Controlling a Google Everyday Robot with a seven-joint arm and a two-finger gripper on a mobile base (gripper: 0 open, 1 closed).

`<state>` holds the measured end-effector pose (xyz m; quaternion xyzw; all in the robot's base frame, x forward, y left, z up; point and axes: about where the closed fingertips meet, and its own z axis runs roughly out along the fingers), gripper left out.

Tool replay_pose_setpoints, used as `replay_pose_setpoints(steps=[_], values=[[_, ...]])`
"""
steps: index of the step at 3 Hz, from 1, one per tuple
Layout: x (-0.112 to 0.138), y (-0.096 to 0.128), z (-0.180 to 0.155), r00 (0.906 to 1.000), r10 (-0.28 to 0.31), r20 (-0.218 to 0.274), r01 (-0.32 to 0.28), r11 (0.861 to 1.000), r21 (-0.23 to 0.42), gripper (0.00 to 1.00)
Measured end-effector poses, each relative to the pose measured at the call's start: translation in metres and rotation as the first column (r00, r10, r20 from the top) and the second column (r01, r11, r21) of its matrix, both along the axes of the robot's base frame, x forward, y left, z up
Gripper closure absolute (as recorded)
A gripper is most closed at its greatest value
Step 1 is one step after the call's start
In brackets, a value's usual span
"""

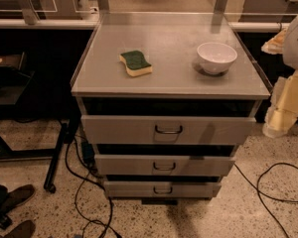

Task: Open top drawer

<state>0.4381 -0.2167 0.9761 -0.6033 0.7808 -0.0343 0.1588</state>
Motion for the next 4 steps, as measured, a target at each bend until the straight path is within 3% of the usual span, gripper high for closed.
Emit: replay_pose_setpoints(steps=[2, 3, 4], values=[[-0.016, 0.017, -0.018, 0.9990, 0.039, -0.024, -0.038, 0.999, 0.020, 0.00], [-0.036, 0.034, -0.040, 0.9951, 0.066, -0.074, -0.062, 0.997, 0.045, 0.00], [-0.040, 0.035, -0.045, 0.9939, 0.068, -0.086, -0.065, 0.997, 0.046, 0.00]])
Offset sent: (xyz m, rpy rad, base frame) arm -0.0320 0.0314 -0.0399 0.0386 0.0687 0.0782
